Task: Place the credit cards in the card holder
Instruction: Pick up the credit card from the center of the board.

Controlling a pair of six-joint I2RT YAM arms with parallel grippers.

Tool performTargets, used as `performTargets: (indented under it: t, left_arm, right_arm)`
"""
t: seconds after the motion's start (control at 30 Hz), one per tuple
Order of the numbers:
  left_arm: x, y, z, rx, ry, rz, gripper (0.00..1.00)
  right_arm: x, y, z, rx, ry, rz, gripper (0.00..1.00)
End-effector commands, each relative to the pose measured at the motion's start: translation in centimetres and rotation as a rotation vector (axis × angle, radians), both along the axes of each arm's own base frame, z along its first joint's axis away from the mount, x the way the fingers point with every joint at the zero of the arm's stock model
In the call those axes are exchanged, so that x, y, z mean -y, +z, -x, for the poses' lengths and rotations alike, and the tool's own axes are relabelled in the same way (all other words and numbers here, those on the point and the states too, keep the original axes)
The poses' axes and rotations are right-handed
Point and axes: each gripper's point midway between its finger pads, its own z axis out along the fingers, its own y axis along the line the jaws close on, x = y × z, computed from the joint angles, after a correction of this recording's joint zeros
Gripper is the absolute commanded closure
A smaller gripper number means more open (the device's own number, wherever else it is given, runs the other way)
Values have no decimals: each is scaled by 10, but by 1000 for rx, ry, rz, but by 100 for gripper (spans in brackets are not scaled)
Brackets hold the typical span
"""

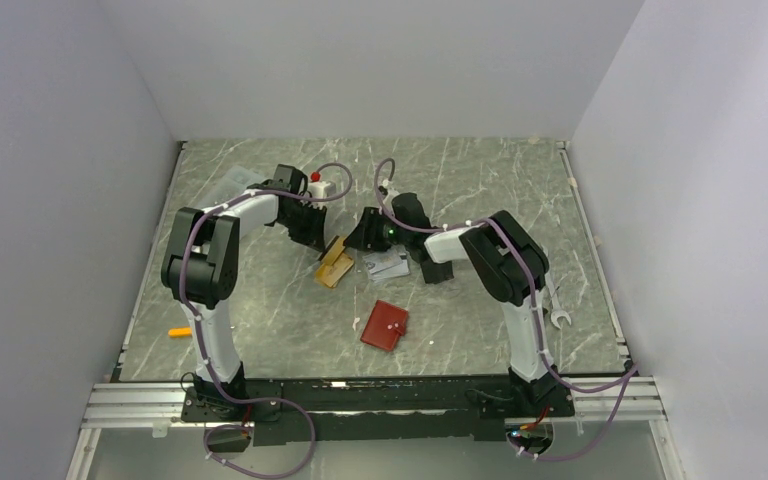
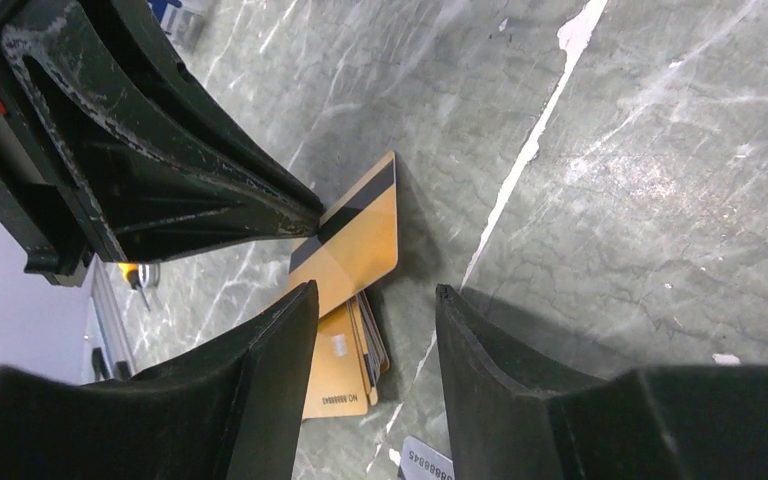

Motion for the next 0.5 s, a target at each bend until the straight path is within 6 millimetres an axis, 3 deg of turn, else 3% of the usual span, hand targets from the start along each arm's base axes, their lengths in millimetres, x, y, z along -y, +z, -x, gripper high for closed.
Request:
performTargets:
  t: [0.0, 0.23, 0.47]
  left_arm:
    - [8, 1, 5, 4, -31, 21, 85]
    - [9, 5, 6, 11, -34, 28, 85]
    - [12, 9, 10, 8, -41, 51, 85]
  right_arm:
    - [-4, -11, -4, -45, -20, -26, 50]
    - [-12, -14, -4, -74, -26, -49, 54]
    - [-27, -20, -1, -101, -28, -58, 71]
